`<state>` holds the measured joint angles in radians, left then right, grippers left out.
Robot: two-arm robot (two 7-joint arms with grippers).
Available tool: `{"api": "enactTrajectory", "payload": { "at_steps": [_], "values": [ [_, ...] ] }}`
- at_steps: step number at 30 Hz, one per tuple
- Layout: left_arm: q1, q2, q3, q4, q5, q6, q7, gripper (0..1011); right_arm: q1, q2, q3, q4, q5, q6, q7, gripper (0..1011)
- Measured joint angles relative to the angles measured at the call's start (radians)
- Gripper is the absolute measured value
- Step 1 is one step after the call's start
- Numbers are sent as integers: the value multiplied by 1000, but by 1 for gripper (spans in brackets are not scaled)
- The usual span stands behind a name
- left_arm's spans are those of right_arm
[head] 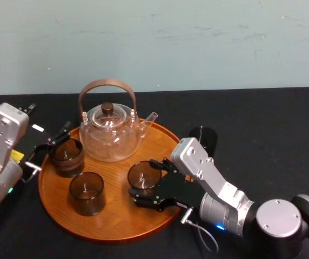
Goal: Pick up the glass from the table and place it on the tray.
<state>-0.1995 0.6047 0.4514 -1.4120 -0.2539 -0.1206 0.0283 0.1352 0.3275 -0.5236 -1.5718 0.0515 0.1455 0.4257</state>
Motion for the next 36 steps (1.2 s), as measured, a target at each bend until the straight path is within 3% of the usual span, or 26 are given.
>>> {"api": "enactTrajectory", "payload": {
  "at_steps": [22, 36],
  "values": [
    [0, 0, 0, 0, 0, 0, 0, 1001, 15, -15, -14, 55, 14, -29, 14, 918],
    [0, 0, 0, 0, 0, 0, 0, 1001, 17, -15, -35, 57, 25, -50, 29, 918]
  ]
}}
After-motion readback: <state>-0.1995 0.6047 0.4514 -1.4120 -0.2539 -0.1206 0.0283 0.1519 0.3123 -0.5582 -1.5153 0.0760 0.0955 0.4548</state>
